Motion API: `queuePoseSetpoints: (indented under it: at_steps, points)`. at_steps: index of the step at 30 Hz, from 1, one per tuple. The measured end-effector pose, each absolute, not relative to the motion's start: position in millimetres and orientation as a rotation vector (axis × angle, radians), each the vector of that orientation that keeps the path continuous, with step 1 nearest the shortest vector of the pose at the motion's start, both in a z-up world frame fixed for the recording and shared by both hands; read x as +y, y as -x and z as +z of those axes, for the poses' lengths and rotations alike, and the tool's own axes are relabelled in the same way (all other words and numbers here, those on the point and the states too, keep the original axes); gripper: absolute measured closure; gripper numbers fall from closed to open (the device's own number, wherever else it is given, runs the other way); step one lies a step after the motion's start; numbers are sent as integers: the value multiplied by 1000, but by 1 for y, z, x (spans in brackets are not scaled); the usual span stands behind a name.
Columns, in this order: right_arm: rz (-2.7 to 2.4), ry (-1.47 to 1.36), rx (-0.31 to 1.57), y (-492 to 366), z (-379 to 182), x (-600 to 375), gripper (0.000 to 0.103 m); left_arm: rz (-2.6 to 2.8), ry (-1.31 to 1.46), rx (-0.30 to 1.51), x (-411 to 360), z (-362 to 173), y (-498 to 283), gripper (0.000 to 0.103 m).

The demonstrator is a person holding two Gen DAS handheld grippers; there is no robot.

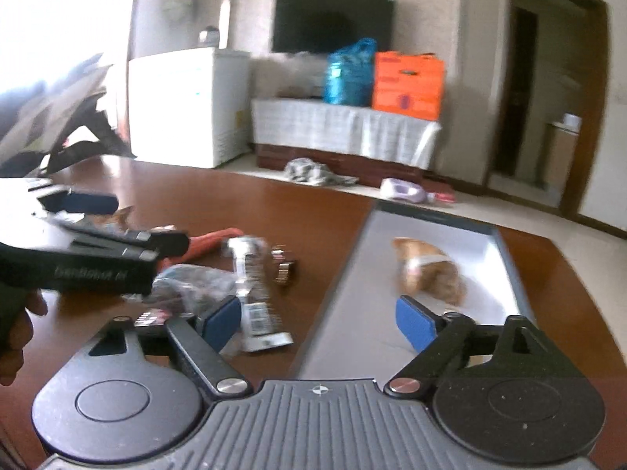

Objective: Organize snacks
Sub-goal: 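Grasp the clear nut bag with the left gripper while the right grasps the pink-labeled packet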

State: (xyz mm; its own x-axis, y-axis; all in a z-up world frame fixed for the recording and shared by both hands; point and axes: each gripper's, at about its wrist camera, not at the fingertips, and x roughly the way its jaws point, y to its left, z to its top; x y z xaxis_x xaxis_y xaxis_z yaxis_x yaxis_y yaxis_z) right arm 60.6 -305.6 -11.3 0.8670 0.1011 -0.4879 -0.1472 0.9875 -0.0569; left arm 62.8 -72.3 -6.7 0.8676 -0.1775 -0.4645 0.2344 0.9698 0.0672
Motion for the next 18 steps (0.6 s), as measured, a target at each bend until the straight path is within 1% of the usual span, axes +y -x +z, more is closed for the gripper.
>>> queuePoseSetpoints:
  at_steps: [1, 2, 6, 7, 8, 11, 18]
  points:
    - [151, 94, 513, -65, -13, -300, 27, -211, -125, 488, -64, -11, -63, 13]
    - [167, 96, 521, -68, -14, -295, 32, -209, -131, 497, -59, -14, -64, 13]
    - [228, 130, 550, -79, -22, -271, 37, -235, -138, 503, -44, -23, -62, 13]
    - [243, 140, 556, -80, -25, -265, 39, -231, -139, 509, -43, -26, -63, 13]
    - [250, 145, 564, -81, -28, -263, 44, -227, -141, 516, -45, -28, -67, 13]
    - [258, 161, 590, -83, -34, -260, 45, -243, -134, 531, -46, -32, -73, 13]
    - [305, 175, 632, -83, -43, -263, 46, -314, -77, 533, -55, -21, -74, 13]
